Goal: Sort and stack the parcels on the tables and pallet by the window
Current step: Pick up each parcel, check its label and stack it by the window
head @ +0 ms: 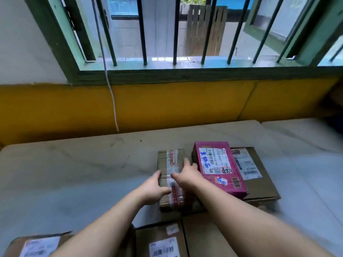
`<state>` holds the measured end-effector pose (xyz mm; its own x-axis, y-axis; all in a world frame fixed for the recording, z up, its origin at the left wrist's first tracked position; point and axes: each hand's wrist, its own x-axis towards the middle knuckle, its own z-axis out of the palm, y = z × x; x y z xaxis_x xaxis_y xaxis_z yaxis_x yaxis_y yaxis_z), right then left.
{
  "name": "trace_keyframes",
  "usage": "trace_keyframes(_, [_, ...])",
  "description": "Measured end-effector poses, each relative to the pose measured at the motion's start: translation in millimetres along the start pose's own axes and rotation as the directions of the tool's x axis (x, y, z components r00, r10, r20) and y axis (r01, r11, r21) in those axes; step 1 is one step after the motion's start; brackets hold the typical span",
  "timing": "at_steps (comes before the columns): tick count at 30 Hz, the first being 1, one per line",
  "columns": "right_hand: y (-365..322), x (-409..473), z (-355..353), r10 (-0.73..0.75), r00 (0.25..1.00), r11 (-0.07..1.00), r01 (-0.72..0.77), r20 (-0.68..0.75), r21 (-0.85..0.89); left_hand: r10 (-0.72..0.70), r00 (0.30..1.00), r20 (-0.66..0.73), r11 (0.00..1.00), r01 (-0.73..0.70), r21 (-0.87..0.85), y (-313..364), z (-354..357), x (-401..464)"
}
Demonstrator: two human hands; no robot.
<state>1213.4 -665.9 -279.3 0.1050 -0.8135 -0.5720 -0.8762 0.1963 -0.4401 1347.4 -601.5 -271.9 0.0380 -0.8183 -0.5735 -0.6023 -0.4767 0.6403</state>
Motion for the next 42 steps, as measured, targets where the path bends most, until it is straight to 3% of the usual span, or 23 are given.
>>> trace_keyframes(7, [9.7,11.5,10.3,-0.025,1.000,0.981,0.024,0.005,0.192,-0.031,0.999,0.020,0.947,0.036,-0.319,-4.5,2.8,12.2])
trace_keyframes(10, [8.0,11.5,6.5,-0.048,0.999,0.950,0.051,-0.016,0.308,-0.032,0.997,-0.068,0.919,0.002,-0.395,4.4,-1.4,6.8])
trace_keyframes(14, [4.8,-0.1,-10.8,-0.174,0.980,0.861,0.201,-0.102,0.468,-0.009,0.980,-0.197,0.890,-0.081,-0.448,14.8,-6.0,-2.9])
trace_keyframes(18, [2.7,-21.8,-42.6,-0.320,0.916,0.806,0.398,-0.242,0.438,0.097,0.942,-0.321,0.842,-0.249,-0.478,44.6,-9.0,-38.1])
trace_keyframes(23, [10.5,-74.4,-74.4,-0.412,0.831,0.669,0.555,-0.374,0.495,0.261,0.896,-0.360,0.712,-0.431,-0.554,67.4,-7.8,-85.9])
trace_keyframes(29, [33.6,-154.3,-72.7,-0.416,0.788,0.587,0.614,-0.454,0.528,0.443,0.842,-0.309,0.637,-0.537,-0.553,70.6,9.4,-143.5])
trace_keyframes(37, [87.5,-244.9,-74.6,-0.254,0.739,0.639,0.612,-0.624,0.466,0.625,0.764,-0.158,0.549,-0.575,-0.607,95.3,55.9,-200.6])
trace_keyframes(42, [149.8,-295.1,-99.0,-0.133,0.715,0.649,0.586,-0.686,0.485,0.658,0.752,-0.041,0.584,-0.544,-0.603,143.2,104.3,-234.2])
